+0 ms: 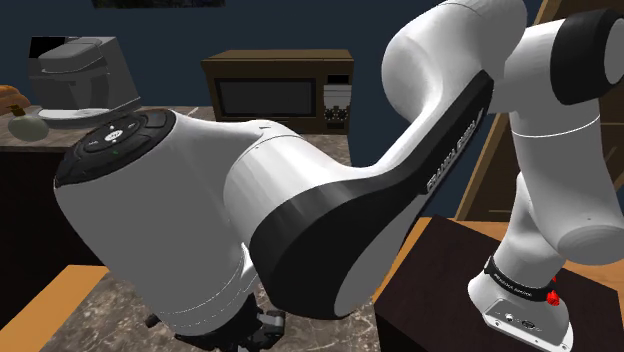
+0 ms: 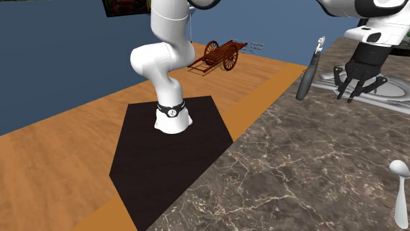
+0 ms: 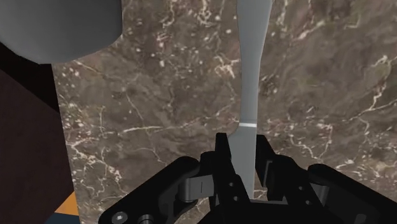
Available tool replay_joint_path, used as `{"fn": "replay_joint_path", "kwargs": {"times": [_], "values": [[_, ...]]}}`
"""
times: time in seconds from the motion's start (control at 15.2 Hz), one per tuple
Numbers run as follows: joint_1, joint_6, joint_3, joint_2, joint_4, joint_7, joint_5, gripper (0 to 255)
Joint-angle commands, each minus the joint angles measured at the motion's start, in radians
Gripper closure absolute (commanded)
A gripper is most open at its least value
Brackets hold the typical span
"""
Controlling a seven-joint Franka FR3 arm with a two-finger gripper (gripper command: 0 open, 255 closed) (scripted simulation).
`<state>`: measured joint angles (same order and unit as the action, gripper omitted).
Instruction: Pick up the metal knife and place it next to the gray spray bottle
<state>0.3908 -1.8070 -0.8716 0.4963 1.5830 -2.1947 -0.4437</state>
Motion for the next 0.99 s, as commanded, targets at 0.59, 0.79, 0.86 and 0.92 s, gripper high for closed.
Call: {"fn": "replay_joint_path", "kwargs": {"times": [0.59,0.79,0.86,0.92], "values": [[0.008,-0.116,0.031,0.052,0.082,-0.036,-0.048,255],[0.015,-0.152,0.044,0.074,0.102,-0.049,-0.068,255],[0.015,-0.152,0.044,0.074,0.102,-0.049,-0.068,255],[0.015,-0.152,0.044,0.074,0.102,-0.049,-0.068,255]]}}
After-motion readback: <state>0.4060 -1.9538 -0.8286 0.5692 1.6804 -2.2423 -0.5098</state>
